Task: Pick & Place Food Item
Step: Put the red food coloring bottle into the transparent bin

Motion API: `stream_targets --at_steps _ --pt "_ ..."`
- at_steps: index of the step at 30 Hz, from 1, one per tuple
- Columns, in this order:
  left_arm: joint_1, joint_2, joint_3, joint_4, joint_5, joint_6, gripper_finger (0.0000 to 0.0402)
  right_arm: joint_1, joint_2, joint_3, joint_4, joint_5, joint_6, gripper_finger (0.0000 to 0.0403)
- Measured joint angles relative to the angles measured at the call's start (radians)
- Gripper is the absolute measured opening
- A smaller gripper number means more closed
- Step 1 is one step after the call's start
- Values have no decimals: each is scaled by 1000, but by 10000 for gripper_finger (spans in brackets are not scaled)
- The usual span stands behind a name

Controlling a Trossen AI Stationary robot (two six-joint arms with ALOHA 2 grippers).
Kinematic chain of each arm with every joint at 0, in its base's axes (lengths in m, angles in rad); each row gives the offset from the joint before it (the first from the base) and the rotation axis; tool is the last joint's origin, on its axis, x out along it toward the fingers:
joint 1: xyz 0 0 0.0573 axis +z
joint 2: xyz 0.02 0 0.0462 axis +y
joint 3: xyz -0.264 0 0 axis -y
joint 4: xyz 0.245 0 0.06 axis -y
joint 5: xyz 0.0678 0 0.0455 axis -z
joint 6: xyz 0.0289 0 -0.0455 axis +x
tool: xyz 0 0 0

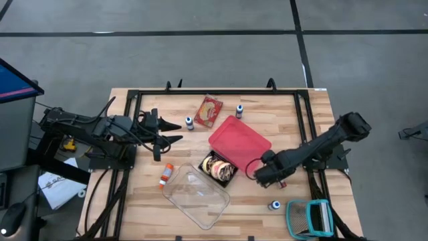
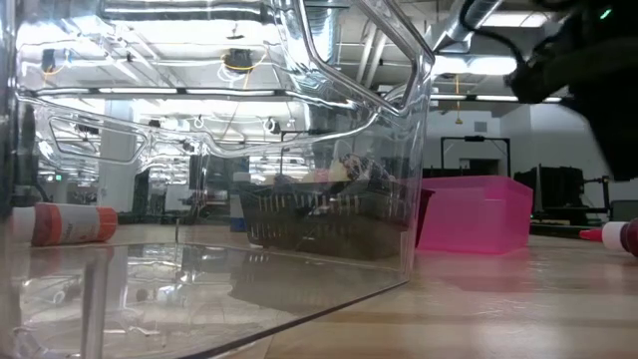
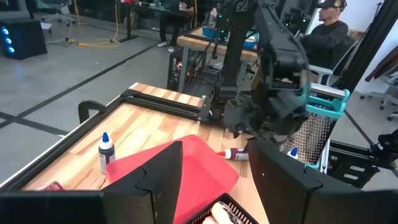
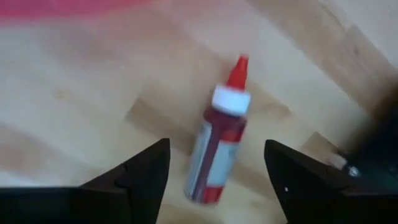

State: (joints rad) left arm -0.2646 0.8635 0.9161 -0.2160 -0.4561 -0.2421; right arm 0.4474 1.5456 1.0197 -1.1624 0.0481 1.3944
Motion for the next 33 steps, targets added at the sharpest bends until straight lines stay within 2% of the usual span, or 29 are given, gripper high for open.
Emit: stream_targets --at_steps 8,21,25,29,33 --pt "0 -1 0 2 10 -5 181 23 -43 -142 132 -30 89 255" --pt "0 -1 0 40 10 -6 181 31 -43 -319 385 -58 128 251" --pt "0 -1 0 44 10 -6 181 31 -47 -345 413 -62 151 220" --pt "0 -1 0 45 10 -6 181 40 -50 -344 413 -56 165 165" --pt "0 -1 0 46 10 -10 181 70 -95 -352 401 2 219 116"
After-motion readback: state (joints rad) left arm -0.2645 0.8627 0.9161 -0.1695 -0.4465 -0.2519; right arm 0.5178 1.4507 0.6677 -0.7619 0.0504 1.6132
